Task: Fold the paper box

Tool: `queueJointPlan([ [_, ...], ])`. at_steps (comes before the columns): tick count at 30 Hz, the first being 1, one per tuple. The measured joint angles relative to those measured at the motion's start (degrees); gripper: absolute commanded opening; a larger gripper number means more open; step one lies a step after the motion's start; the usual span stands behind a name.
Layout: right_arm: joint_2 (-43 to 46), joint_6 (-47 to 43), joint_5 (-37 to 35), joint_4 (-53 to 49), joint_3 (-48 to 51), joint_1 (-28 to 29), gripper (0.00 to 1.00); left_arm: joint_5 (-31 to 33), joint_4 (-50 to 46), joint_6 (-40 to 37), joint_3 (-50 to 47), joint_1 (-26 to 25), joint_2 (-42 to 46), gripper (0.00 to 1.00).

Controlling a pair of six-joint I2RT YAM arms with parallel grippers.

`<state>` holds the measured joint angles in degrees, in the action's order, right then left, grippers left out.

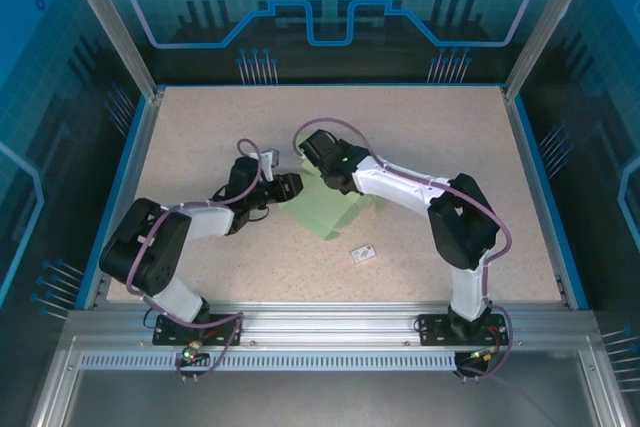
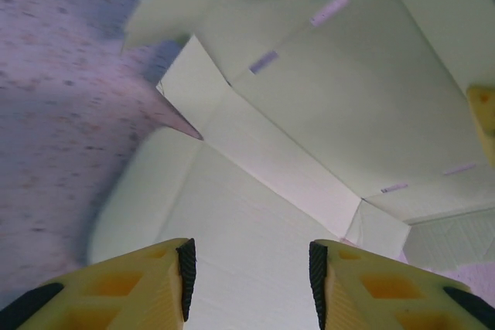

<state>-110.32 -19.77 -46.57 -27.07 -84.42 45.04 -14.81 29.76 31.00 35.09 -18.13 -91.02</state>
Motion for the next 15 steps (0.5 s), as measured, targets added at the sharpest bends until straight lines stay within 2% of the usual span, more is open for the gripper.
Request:
queueJointPlan([
  [4,-0.04,-3.74,-2.36,5.07,2.8,0.72,0.0,0.02,-3.63,0.46,0.0,1.64,2.29,0.48],
  [10,0.02,-7.98,-2.23,10.03,4.98,0.66,0.0,0.0,-7.52,0.59,1.33,1.79,3.02,0.51],
  [15,1.2,-7.21,6.12,6.05,4.76,-1.81,0.0,-1.46,-6.86,-0.74,3.61,1.68,2.67,0.53],
])
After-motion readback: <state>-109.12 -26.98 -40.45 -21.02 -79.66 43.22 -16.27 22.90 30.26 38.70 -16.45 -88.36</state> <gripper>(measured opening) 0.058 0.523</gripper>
